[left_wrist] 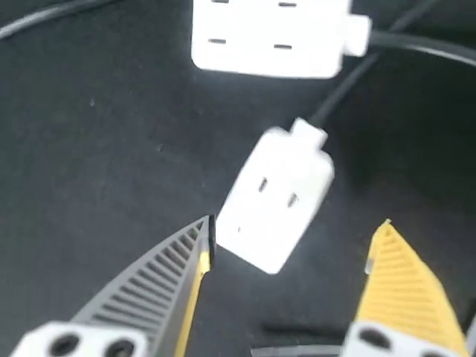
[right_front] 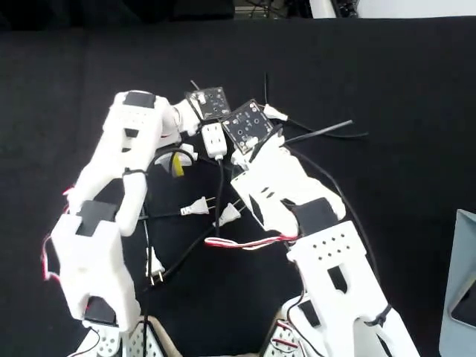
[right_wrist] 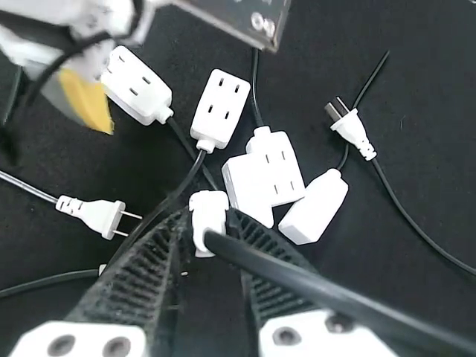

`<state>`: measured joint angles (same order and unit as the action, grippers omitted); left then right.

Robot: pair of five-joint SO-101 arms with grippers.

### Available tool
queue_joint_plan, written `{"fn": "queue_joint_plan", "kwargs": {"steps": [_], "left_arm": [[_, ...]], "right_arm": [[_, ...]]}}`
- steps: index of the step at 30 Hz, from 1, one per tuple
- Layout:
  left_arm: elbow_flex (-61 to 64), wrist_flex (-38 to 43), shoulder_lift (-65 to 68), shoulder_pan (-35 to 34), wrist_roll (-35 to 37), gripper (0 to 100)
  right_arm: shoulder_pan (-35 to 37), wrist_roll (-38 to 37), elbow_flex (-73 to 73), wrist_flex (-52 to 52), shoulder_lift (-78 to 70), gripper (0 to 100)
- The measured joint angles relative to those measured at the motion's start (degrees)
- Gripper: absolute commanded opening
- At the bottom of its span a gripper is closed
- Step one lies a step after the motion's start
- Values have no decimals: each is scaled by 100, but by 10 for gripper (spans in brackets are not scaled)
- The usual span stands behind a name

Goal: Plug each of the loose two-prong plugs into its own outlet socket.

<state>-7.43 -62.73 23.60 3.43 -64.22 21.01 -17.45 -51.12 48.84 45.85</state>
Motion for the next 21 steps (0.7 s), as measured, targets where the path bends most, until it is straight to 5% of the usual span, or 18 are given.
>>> {"fn": "queue_joint_plan", "kwargs": {"steps": [5, 15, 21], "left_arm": [[-712, 70, 923, 0, -18, 316], [-1758, -440, 1776, 62, 185, 25], [-1899, -1064, 1785, 70, 246, 28]], "right_arm": [[0, 0, 0, 0, 0, 11], [0, 0, 0, 0, 0, 11], [0, 0, 0, 0, 0, 11]]}}
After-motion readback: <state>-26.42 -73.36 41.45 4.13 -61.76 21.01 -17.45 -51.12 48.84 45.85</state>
